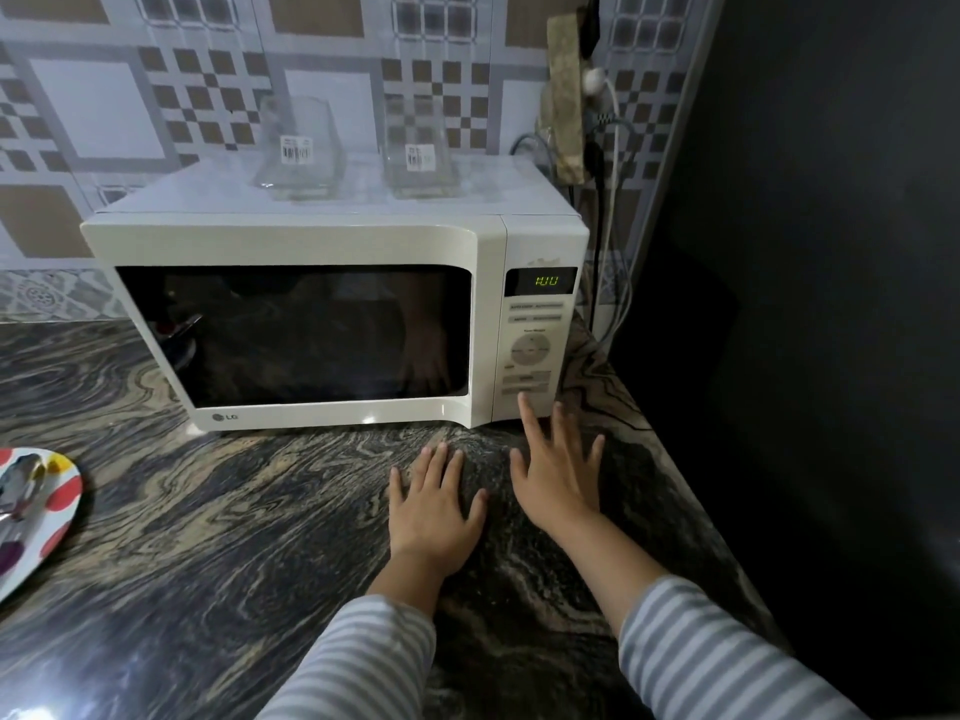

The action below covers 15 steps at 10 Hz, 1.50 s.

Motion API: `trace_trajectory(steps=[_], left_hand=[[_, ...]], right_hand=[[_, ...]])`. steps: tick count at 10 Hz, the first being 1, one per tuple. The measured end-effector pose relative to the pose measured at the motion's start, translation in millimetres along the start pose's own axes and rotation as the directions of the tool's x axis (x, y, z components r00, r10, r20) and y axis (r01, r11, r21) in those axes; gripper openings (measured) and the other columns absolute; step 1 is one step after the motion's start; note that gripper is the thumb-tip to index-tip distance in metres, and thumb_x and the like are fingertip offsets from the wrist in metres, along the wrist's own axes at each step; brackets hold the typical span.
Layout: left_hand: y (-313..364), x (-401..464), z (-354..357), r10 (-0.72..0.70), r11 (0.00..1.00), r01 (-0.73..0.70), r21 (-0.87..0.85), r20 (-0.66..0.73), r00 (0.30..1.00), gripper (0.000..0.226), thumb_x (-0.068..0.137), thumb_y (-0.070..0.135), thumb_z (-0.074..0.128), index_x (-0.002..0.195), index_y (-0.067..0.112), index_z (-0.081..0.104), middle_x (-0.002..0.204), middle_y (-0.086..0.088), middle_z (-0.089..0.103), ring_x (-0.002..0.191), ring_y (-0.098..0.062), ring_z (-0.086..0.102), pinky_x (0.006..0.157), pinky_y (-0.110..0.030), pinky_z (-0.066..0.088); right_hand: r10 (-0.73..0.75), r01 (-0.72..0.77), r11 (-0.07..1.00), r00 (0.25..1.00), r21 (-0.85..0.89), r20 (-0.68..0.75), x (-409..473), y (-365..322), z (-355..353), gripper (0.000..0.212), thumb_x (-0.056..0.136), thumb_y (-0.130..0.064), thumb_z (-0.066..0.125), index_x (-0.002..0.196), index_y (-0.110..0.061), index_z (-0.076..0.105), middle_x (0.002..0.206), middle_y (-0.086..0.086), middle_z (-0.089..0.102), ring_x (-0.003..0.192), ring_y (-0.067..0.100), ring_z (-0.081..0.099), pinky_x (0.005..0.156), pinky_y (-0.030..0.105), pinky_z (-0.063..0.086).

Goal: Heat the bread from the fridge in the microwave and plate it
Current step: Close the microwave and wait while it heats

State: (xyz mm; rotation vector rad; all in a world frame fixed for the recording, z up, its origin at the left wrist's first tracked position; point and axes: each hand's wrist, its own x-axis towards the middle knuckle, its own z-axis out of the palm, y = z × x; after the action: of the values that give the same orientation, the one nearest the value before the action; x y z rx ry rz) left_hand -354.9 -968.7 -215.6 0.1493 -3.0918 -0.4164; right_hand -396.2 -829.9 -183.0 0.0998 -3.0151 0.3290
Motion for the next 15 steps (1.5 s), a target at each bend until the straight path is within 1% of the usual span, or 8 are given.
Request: trace_trajectory(steps=[1,2,3,4,8,15], left_hand=[[-8,-8,-2,-0.003,1.000,0.003,-0.012,0.000,1.000,0.064,0.096,0.055,0.022,0.153,0.027,0.010,0.162,0.007,-0.001,0.148,-0.011,-0.009,0.119,-0.046,-0.006],[-16,-17,-3,-0.010,1.000,0.010,0.003,-0.019,1.000,0.062,0.097,0.054,0.021,0.153,0.030,0.012,0.161,0.008,-0.001,0.148,-0.011,-0.008,0.119,-0.046,-0.006],[-17,-20,-3,-0.006,1.000,0.007,0.005,-0.034,0.999,0.061,0.097,0.055,0.020,0.153,0.032,0.011,0.161,0.010,-0.001,0.147,-0.009,-0.008,0.119,-0.045,-0.006],[-17,-20,-3,-0.008,1.000,0.008,-0.002,-0.050,0.999,0.061,0.096,0.056,0.021,0.153,0.033,0.013,0.161,0.011,0.001,0.147,-0.009,-0.007,0.119,-0.044,-0.005],[-17,-19,-3,-0.018,0.999,0.015,-0.031,-0.079,0.997,0.060,0.095,0.056,0.025,0.151,0.035,0.019,0.160,0.013,0.006,0.147,-0.007,-0.002,0.119,-0.043,-0.002],[-17,-20,-2,-0.022,1.000,0.022,-0.003,-0.079,0.997,0.060,0.095,0.056,0.023,0.151,0.036,0.016,0.161,0.013,0.004,0.147,-0.006,-0.003,0.120,-0.043,-0.001]], right_hand=[[-0.037,0.039,0.999,0.992,-0.012,0.118,-19,9,16,0.059,0.101,-0.046,0.024,0.150,-0.040,-0.007,0.162,0.005,-0.003,0.148,0.025,-0.005,0.118,0.054,-0.003],[-0.062,0.065,0.998,0.986,-0.016,0.156,-27,16,26,0.054,0.100,-0.048,0.021,0.152,-0.038,0.006,0.162,0.003,-0.001,0.148,0.024,-0.009,0.118,0.052,-0.002],[-0.081,0.084,0.996,0.990,-0.017,0.117,-30,19,29,0.052,0.100,-0.050,0.019,0.151,-0.039,0.014,0.162,0.000,0.001,0.148,0.021,-0.008,0.119,0.049,-0.002],[-0.079,0.080,0.997,0.992,-0.011,0.099,-31,20,30,0.052,0.099,-0.051,0.020,0.150,-0.041,0.016,0.162,-0.002,0.003,0.148,0.019,-0.007,0.119,0.048,0.000],[-0.073,0.074,0.997,0.992,-0.001,0.100,-32,21,30,0.052,0.099,-0.051,0.021,0.150,-0.042,0.016,0.162,-0.003,0.003,0.149,0.018,-0.006,0.120,0.046,-0.001],[-0.083,0.083,0.997,0.990,0.003,0.116,-32,22,30,0.053,0.099,-0.051,0.019,0.150,-0.042,0.013,0.162,-0.002,0.000,0.148,0.019,-0.008,0.120,0.047,-0.002]])
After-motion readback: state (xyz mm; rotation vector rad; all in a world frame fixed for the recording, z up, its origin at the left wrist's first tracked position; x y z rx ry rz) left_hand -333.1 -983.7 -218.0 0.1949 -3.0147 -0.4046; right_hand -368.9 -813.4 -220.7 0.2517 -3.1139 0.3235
